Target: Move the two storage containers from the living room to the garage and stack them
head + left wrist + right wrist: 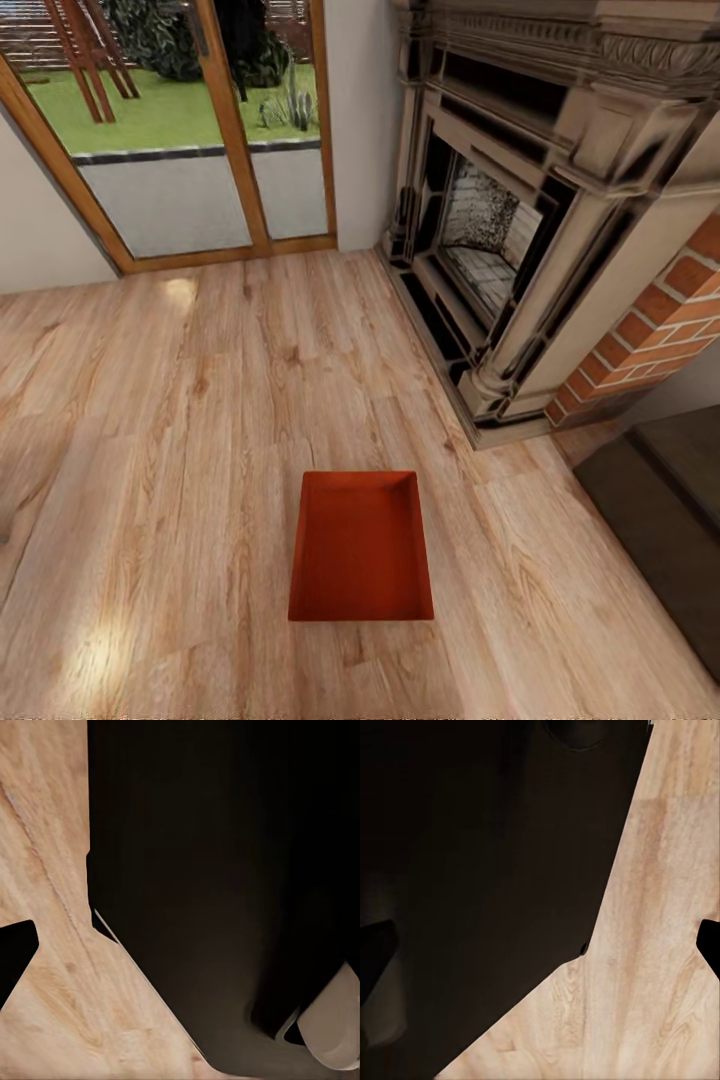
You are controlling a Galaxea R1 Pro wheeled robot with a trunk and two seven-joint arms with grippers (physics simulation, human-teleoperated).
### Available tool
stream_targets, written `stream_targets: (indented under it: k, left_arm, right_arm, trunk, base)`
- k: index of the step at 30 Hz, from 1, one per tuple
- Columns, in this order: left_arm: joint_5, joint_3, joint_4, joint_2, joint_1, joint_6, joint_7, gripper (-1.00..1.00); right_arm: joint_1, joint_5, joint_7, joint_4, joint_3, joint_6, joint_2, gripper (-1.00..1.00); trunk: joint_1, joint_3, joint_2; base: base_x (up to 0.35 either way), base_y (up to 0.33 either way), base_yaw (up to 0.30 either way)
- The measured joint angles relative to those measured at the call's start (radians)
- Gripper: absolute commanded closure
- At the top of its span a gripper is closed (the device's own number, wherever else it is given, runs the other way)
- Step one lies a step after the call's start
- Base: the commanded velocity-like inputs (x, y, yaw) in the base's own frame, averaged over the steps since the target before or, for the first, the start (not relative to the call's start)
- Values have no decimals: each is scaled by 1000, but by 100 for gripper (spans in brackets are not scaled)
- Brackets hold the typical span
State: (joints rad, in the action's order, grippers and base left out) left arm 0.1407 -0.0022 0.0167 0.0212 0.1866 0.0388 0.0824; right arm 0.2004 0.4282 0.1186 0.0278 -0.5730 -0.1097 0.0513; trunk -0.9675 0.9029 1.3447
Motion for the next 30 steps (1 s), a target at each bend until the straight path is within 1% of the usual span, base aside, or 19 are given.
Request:
stream_targets:
  k: [18,30]
  left_arm:
    - [0,0,0,0,0,0,0,-100]
    - [0,0,0,0,0,0,0,-100]
  right_arm:
    - [0,0,0,0,0,0,0,-100]
    - [0,2,0,0,0,-4,-1,-100]
  trunk:
    - [0,28,0]
    - [0,29,0]
  base:
    - [0,0,0]
    - [0,0,0]
